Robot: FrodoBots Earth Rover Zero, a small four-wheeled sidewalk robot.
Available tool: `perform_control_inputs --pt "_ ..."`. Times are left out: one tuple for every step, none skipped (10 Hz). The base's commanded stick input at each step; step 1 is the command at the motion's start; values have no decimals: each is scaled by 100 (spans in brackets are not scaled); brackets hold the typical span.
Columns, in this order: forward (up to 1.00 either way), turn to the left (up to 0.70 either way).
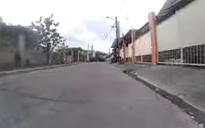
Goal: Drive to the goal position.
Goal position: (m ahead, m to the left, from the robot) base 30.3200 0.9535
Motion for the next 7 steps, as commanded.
perform_control_inputs --pt "68 0" --pt "68 0" --pt "68 0" --pt "68 0" --pt "68 0" --pt "68 0" --pt "68 0"
